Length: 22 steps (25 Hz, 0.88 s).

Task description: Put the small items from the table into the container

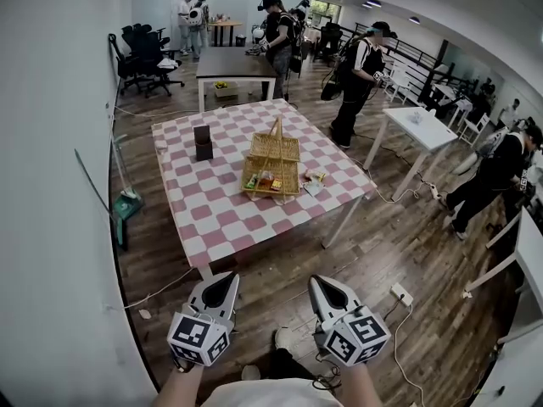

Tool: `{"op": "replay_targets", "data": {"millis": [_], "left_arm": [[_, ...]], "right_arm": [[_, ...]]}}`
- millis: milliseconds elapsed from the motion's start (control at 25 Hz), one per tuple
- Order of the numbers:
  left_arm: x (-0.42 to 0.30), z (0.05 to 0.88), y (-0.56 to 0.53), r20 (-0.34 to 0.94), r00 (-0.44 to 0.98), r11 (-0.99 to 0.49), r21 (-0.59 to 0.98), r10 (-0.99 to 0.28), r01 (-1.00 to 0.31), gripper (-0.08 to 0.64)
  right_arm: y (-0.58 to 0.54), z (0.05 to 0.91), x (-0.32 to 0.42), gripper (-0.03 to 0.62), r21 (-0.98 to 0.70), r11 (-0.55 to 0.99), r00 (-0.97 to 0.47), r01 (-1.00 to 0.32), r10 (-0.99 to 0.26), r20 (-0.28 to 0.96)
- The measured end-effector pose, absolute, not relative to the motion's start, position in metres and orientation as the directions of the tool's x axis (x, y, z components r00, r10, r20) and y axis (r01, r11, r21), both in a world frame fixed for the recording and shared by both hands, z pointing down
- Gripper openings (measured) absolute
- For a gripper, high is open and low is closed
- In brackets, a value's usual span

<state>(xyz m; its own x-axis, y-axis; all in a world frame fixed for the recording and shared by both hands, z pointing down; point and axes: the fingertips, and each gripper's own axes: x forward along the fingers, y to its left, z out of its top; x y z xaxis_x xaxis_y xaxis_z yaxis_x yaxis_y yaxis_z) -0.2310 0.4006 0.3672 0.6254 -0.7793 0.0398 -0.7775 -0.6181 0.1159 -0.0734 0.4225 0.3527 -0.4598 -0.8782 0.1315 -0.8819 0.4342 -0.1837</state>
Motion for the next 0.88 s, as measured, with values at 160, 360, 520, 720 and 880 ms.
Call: {"op": "replay_targets", "data": {"millis": [160, 360, 520, 720, 880], "left_arm": [[-0.233, 0.371, 0.394, 0.044, 0.620, -0.612, 0.122, -0.783, -0.782, 0.000], [-0.230, 0.377, 0.380, 0.055, 0.610, -0.601, 0.121, -0.790, -0.790, 0.000], [-0.220, 0.379, 0.364, 0.066, 0.604, -0.596, 0.115, -0.794, -0.795, 0.000], [-0.201, 0.378, 0.337, 0.068, 0.607, -0.599, 0.104, -0.792, -0.794, 0.000], [-0.186, 0.376, 0.312, 0.074, 0.605, -0.598, 0.092, -0.793, -0.796, 0.000]], "right_arm": [[0.414, 0.354, -0.076, 0.012, -0.178, 0.443, -0.468, -0.879, -0.873, 0.137], [0.397, 0.358, -0.072, 0.012, -0.184, 0.453, -0.479, -0.872, -0.867, 0.137], [0.379, 0.362, -0.063, 0.014, -0.198, 0.459, -0.488, -0.866, -0.863, 0.131], [0.352, 0.366, -0.045, 0.014, -0.213, 0.459, -0.490, -0.862, -0.862, 0.126], [0.324, 0.365, -0.030, 0.012, -0.220, 0.465, -0.497, -0.857, -0.860, 0.117]]}}
